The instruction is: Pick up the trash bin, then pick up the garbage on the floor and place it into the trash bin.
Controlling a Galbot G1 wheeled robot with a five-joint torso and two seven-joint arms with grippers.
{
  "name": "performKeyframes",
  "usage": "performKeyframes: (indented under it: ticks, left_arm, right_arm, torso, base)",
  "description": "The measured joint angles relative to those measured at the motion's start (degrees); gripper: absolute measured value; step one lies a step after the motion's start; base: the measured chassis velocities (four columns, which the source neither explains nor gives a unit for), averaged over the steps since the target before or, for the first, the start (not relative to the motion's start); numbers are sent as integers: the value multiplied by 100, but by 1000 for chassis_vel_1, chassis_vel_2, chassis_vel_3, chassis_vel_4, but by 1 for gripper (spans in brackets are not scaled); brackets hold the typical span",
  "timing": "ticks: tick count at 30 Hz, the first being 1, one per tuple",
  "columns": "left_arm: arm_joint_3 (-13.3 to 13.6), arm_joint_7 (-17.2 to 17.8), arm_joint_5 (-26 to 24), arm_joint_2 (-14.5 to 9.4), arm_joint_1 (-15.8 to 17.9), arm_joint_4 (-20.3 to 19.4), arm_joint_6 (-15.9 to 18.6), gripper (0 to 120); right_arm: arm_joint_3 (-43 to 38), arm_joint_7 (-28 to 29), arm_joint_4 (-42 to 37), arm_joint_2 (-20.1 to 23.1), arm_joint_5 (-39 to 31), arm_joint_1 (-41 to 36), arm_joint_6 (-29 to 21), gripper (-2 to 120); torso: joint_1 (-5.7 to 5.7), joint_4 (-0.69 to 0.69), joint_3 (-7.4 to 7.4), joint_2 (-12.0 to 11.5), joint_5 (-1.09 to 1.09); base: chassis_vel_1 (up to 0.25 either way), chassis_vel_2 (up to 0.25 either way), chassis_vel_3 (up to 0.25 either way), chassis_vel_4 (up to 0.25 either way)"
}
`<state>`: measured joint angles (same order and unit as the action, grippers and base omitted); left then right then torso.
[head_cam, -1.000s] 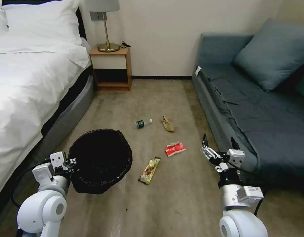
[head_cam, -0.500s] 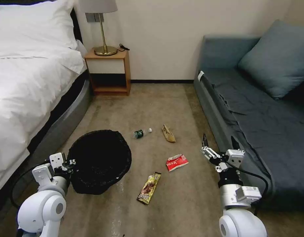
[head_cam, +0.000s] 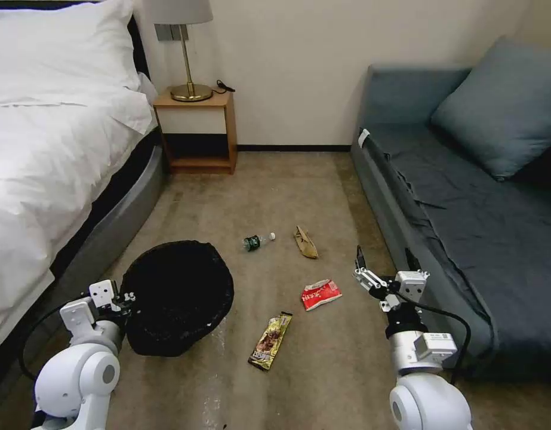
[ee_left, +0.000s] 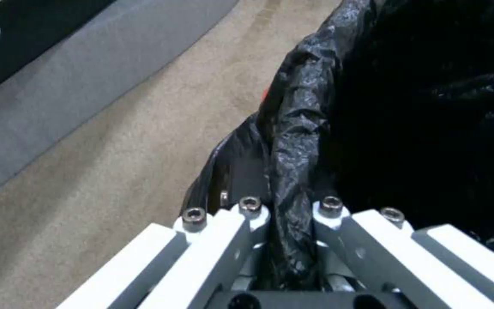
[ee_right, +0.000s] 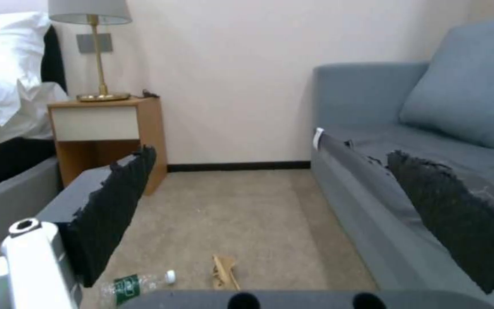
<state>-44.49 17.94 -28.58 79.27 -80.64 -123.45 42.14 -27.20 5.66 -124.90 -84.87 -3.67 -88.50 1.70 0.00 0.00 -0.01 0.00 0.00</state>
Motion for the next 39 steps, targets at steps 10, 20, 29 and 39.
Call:
performKeyframes:
  ticks: [10, 20, 29, 39]
  left_arm:
    - [-29, -22, 1, -5, 73, 20, 0, 3]
    - [-63, -33, -13, -66, 80, -39, 0, 3]
    - [-82, -48, 25, -25, 113, 49, 0, 3]
    - [-112, -62, 99, 6, 100, 94, -5, 3]
  right_arm:
    - [131, 230, 98, 180, -248, 107, -340, 100]
    - [887, 1788, 296, 803, -3052, 387, -2411, 100]
    - [2138, 2641, 1820, 662, -4922, 970, -3077, 100]
    - [2746, 2597, 3188, 511, -4776, 1642, -2781, 100]
  torso:
    - [0, -1, 1, 0, 0]
    - [0, 0, 0, 0, 0]
    - [0, 0, 1, 0, 0]
    - [0, 0, 1, 0, -1]
  base:
    - [-87, 73, 89, -72]
    - [-30, 31, 44, -23]
    - [0, 0, 0, 0]
    - [0, 0, 0, 0]
